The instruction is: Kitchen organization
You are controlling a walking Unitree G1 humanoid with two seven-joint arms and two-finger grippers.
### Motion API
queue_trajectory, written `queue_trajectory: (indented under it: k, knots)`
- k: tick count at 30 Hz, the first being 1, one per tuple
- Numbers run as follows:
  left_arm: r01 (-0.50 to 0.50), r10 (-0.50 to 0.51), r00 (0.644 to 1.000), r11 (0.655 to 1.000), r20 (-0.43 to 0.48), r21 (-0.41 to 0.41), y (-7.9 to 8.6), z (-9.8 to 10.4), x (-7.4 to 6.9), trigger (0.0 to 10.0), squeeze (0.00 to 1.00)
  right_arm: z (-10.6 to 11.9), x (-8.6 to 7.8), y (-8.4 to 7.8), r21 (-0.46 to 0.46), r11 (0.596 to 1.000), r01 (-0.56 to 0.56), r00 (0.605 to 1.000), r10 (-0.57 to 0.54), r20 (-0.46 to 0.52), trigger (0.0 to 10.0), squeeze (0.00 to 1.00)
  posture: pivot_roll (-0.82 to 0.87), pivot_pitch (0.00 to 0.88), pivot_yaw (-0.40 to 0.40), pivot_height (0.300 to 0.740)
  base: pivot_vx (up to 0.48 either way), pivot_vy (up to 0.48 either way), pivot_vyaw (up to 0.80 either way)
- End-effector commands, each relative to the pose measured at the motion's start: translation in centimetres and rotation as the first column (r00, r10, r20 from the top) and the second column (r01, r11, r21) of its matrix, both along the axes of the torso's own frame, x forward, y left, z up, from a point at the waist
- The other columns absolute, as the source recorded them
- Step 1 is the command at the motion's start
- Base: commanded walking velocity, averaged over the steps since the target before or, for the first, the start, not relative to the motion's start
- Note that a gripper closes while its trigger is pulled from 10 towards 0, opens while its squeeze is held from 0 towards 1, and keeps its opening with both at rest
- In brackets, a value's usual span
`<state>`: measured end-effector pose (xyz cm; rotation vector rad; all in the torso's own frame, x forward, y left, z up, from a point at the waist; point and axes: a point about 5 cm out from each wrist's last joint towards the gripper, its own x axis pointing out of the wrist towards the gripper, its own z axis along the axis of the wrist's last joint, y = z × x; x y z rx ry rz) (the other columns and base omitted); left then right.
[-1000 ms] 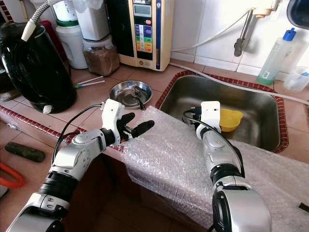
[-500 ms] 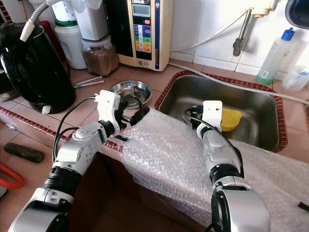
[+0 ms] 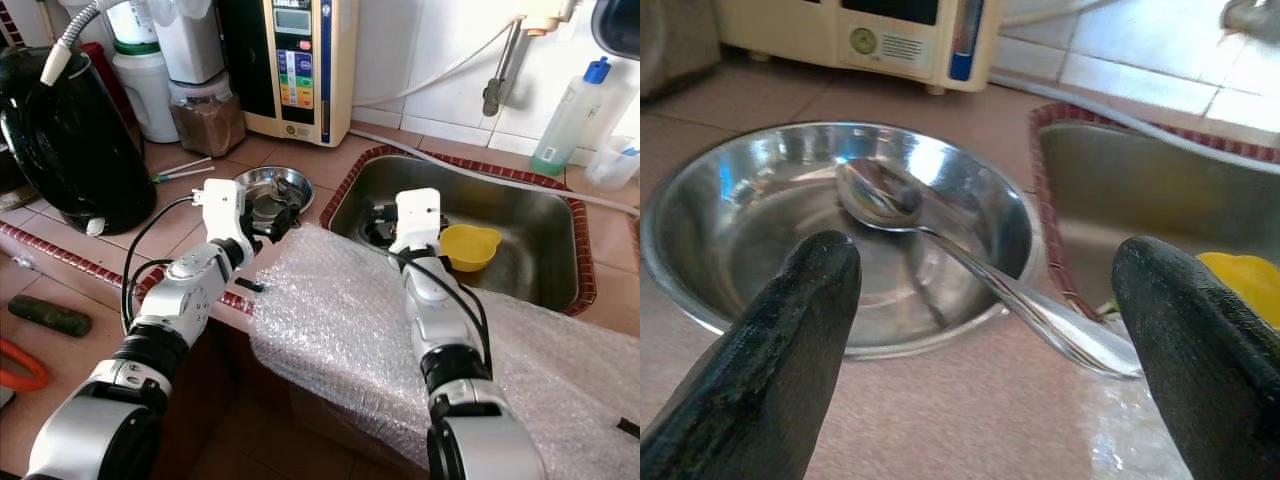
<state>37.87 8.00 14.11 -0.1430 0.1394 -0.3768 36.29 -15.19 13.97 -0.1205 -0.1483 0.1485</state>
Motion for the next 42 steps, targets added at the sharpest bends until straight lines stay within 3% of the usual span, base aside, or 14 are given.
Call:
queue_trajectory:
  k: [1, 18, 34, 42]
  knots:
    - [-0.017, 0.016, 1.0, 1.0, 0.007, 0.017, 0.1, 0.2, 0.3, 10.0, 0.0, 0.6, -0.2, 0.6, -0.009, 0.999, -0.036, 0.999, 0.036, 0.024, 10.0, 1.0, -0.01, 0.0, 0.051, 0.74, 0.0, 0.0, 0.0]
    - [-0.026, 0.034, 0.995, 0.996, -0.097, 0.081, -0.3, -0.8, 0.9, 10.0, 0.0, 0.8, -2.3, 1.8, -0.057, 0.993, -0.101, 0.994, 0.103, 0.024, 10.0, 1.0, -0.04, 0.0, 0.052, 0.74, 0.0, 0.0, 0.0]
    - [-0.089, 0.1, 0.99, 0.99, -0.104, 0.105, 3.3, -1.3, 1.1, 10.0, 0.0, 0.9, -2.3, 2.3, -0.053, 0.993, -0.109, 0.994, 0.109, -0.002, 10.0, 1.0, 0.0, 0.0, 0.044, 0.74, 0.0, 0.0, 0.0]
    - [-0.04, 0.051, 0.994, 0.992, -0.092, 0.116, 3.8, -0.9, 1.1, 10.0, 0.0, 0.9, -2.2, 2.3, -0.051, 0.993, -0.102, 0.995, 0.102, -0.006, 10.0, 1.0, 0.01, 0.0, 0.05, 0.74, 0.0, 0.0, 0.0]
